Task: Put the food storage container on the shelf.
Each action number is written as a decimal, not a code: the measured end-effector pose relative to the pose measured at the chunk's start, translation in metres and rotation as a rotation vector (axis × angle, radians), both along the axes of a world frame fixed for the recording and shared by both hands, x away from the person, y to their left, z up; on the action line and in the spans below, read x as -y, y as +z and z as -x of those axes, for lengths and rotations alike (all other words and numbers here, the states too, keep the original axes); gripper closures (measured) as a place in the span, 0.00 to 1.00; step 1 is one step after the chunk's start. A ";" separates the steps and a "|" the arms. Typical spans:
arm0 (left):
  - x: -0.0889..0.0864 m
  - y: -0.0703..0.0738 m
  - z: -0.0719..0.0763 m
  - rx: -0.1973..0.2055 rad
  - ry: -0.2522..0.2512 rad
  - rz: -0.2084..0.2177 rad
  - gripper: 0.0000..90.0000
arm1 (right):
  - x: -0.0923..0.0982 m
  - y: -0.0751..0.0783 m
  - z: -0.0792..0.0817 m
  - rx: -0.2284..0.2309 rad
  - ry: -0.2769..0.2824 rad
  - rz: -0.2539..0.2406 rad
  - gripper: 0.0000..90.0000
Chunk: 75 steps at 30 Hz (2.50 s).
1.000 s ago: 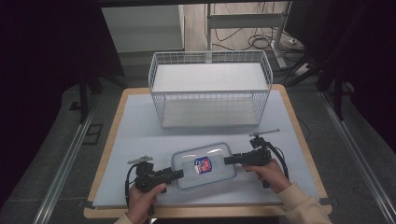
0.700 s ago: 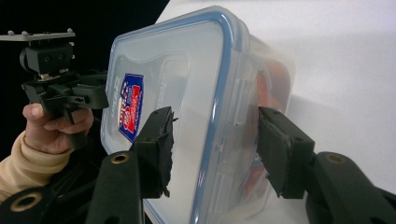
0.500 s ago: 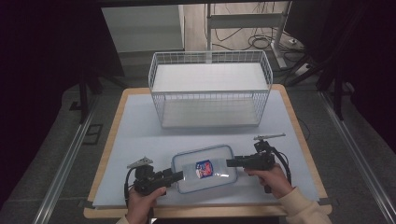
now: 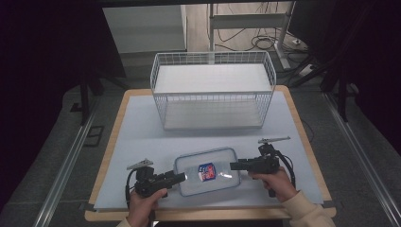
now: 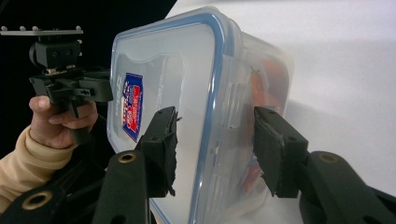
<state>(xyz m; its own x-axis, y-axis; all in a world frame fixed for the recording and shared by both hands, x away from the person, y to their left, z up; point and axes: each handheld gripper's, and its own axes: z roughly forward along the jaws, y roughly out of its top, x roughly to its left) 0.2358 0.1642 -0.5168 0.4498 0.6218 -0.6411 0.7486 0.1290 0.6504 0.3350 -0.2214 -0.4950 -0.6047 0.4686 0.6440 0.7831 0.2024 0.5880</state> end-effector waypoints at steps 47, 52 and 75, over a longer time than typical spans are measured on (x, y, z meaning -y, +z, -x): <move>-0.002 0.078 -0.055 0.180 -0.046 0.007 0.57 | 0.006 0.083 -0.020 0.229 -0.095 -0.046 0.59; -0.004 0.102 -0.070 0.210 -0.053 0.006 0.57 | 0.004 0.106 -0.031 0.268 -0.111 -0.061 0.59; -0.015 0.192 -0.156 0.290 -0.084 -0.009 0.57 | -0.004 0.191 -0.099 0.355 -0.176 -0.110 0.59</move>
